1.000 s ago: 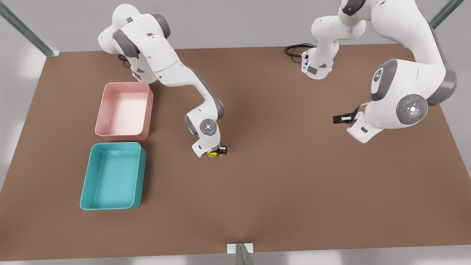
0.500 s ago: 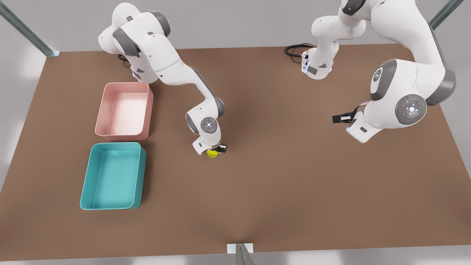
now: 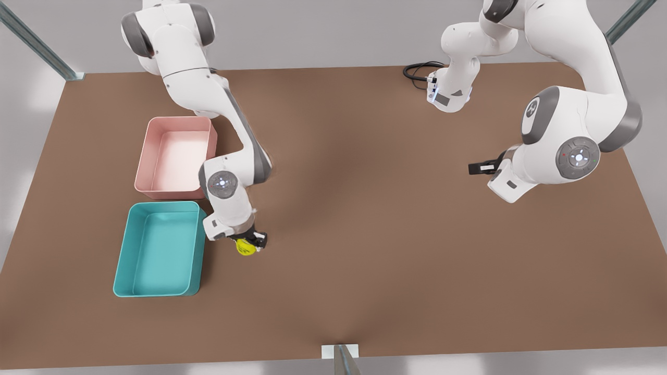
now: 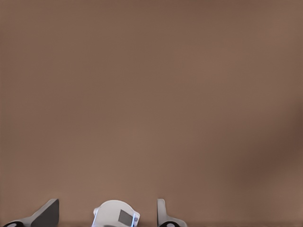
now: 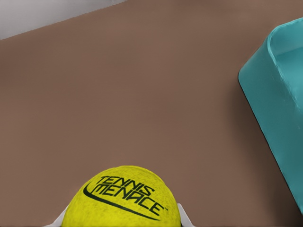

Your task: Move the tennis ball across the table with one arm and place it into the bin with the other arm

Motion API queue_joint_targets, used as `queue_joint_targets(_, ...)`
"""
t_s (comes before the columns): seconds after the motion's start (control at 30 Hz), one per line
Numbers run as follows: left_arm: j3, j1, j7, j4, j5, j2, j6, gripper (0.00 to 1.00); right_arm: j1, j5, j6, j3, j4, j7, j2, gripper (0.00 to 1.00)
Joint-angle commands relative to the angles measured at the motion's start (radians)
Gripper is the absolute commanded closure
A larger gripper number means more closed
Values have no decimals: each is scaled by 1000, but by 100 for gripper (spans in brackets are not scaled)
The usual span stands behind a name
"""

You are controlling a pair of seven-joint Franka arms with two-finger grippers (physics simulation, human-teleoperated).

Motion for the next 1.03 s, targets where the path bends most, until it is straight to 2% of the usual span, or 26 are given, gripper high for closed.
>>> queue_joint_targets(0.0, 0, 0, 0, 0, 0, -1, 0, 0, -88, -15, -55, -14, 20, -749, 3, 39)
queue_joint_targets(0.13, -1, 2, 0, 0, 0, -1, -4, 0, -275, -6, -55, -14, 43, -967, 57, 39)
queue_joint_targets(0.27, 0, 2, 0, -1, 2, 7, -2, 0, -330, -4, -53, -14, 40, -1031, 102, 36)
queue_joint_targets(0.3, 0, 2, -2, -1, 2, 7, -2, 0, -338, -3, -55, -12, 34, -1031, 108, 0)
queue_joint_targets(0.47, 0, 0, -2, -1, 4, 10, 3, 0, -339, -1, -124, -12, 27, -1025, 94, 0)
queue_joint_targets(0.53, 0, 0, -2, -1, 5, 14, 1, 0, -329, 26, -469, -12, 96, -913, -10, 0)
queue_joint_targets(0.67, -1, 0, -3, -1, 5, 11, -2, 0, -303, 6, -776, -6, 112, -663, -297, 0)
queue_joint_targets(0.73, -1, 0, -3, -1, 5, 10, -5, 0, -300, 3, -822, -11, 173, -652, -320, 0)
queue_joint_targets(0.83, -1, 2, -3, -1, 5, 10, -5, 0, -301, 0, -873, -12, 169, -634, -346, 0)
queue_joint_targets(0.9, -1, 0, -3, -3, 5, 10, -7, 0, -298, -46, -860, -6, 60, -636, -450, 0)
queue_joint_targets(1.0, -1, 0, -3, -3, 5, 10, -7, 0, -298, -47, -871, -5, 61, -636, -477, 0)
